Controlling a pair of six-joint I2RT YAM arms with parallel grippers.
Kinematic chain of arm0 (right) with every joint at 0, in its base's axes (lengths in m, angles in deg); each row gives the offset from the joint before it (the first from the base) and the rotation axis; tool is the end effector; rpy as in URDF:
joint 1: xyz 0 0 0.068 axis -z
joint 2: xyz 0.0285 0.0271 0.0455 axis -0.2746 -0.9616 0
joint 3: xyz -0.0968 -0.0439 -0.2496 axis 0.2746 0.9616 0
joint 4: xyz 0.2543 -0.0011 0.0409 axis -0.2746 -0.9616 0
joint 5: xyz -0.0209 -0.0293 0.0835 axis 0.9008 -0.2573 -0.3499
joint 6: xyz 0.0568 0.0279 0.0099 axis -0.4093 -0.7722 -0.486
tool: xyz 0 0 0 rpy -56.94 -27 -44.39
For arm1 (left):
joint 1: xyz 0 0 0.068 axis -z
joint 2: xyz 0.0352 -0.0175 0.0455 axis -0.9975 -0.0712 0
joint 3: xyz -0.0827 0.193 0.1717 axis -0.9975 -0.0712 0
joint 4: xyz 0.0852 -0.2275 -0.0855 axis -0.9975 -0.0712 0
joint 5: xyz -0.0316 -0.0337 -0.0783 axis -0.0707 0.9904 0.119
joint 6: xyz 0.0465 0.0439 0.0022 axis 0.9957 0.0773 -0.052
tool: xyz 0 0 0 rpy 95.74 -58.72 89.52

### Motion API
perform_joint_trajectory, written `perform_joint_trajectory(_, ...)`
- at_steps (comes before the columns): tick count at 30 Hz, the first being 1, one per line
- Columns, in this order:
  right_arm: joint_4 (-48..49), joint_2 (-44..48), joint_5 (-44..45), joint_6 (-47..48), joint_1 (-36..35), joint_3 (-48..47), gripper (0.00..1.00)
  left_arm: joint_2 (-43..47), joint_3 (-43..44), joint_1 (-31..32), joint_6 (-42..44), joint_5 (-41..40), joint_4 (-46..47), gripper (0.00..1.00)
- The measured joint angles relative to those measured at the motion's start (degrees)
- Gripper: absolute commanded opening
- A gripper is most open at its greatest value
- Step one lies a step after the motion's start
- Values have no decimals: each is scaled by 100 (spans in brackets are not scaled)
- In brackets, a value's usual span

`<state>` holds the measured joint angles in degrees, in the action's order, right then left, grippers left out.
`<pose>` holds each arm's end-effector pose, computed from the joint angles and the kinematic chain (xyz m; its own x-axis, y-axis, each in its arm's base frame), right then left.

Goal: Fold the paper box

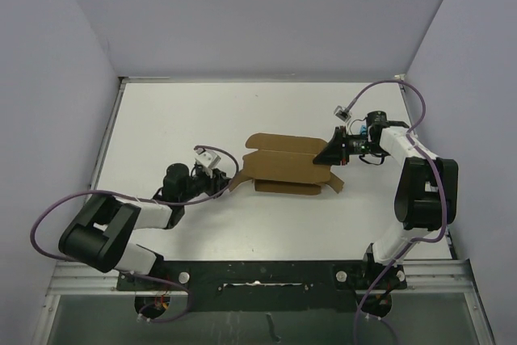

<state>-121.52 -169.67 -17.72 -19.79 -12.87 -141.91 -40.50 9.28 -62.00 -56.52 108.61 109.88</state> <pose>0.3079 0.0317 0.2115 -0.7118 -0.0967 -0.6957 -0.6961 0.2290 0.6805 0.2208 -0.1179 0.1416 -0.3391 0.0703 -0.9381 0.6721 0.7159 -0.1893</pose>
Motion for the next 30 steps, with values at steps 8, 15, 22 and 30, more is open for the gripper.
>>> perform_joint_trajectory(8,28,0,2,-17,0,-2,0,-647,-72,184,232,645,1047,39)
perform_joint_trajectory(15,31,0,2,-17,0,-4,0,-776,-76,501,411,754,1456,46)
perform_joint_trajectory(22,31,0,2,-20,0,-4,0,-957,-76,791,584,509,1709,52)
perform_joint_trajectory(30,33,0,0,-24,-7,-4,0,-1528,-48,1119,737,44,2212,55)
